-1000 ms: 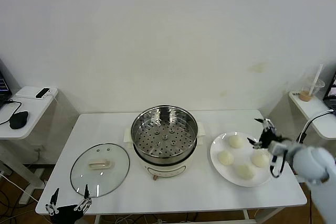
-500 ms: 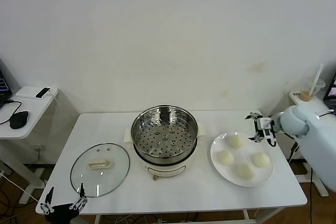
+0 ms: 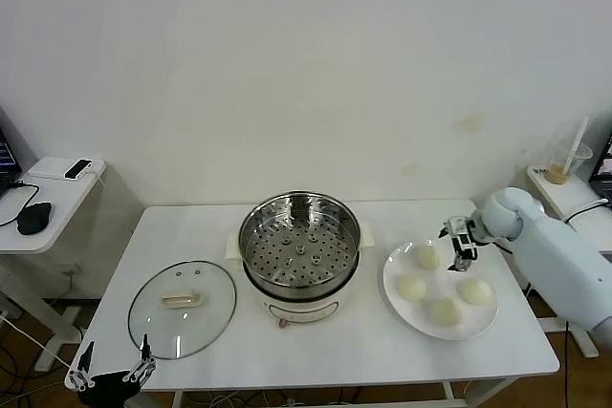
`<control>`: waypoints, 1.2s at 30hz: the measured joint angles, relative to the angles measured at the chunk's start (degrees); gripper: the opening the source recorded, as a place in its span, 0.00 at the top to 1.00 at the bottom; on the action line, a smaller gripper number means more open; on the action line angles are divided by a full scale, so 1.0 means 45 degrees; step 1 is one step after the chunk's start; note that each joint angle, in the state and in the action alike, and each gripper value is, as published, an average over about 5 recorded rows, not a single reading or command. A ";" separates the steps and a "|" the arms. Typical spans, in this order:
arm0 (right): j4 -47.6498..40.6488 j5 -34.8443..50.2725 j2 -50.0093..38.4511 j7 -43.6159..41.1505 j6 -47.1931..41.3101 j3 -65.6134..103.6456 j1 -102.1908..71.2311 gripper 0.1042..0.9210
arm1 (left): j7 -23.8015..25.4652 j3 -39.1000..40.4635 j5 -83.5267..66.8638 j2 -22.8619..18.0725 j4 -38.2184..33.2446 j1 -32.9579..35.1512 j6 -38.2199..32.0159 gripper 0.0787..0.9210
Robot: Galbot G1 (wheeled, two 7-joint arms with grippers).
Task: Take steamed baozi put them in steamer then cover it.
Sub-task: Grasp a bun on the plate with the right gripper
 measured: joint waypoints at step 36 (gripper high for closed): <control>-0.1326 -0.0209 0.1047 0.0212 -0.0185 -0.0643 0.0531 0.45 | -0.0071 0.0029 0.0066 -0.0006 0.0055 0.0013 -0.0097 0.12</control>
